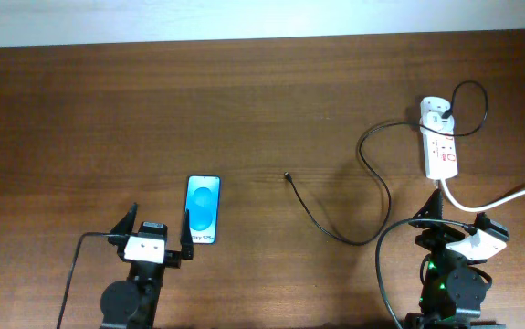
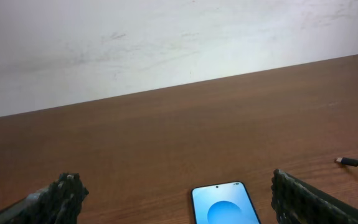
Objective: Plug charger to phone and switch on socket
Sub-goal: 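Move the left gripper over the blue phone on the table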
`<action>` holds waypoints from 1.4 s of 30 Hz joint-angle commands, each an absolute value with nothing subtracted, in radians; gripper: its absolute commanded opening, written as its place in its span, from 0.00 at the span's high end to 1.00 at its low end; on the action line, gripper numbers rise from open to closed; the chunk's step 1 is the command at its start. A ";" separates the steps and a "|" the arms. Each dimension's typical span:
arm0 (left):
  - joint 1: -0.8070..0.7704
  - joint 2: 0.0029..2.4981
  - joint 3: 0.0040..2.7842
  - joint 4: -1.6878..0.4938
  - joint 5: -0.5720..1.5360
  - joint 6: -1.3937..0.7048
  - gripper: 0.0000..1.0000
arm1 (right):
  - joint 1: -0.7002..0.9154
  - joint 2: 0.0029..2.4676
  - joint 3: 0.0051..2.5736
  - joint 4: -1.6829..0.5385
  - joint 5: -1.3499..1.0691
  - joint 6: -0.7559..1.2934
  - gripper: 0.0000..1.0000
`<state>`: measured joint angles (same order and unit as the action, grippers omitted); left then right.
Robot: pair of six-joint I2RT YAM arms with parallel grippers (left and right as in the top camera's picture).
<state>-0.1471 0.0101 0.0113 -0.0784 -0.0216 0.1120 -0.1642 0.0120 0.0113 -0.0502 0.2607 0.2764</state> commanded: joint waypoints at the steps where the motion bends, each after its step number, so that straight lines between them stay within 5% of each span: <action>1: -0.141 0.232 0.695 -0.645 0.198 0.053 0.01 | -0.171 0.006 0.006 -0.056 0.262 0.271 0.02; 7: -0.141 0.007 0.530 -0.678 0.179 0.035 0.01 | -0.171 0.006 0.006 -0.057 0.262 0.271 0.02; 15: -0.142 0.006 0.193 -0.323 0.224 -0.015 0.01 | -0.171 0.006 0.006 -0.057 0.262 0.271 0.02; 42: -0.142 0.041 0.276 -0.388 0.221 -0.015 0.01 | -0.171 0.006 0.006 -0.056 0.262 0.271 0.02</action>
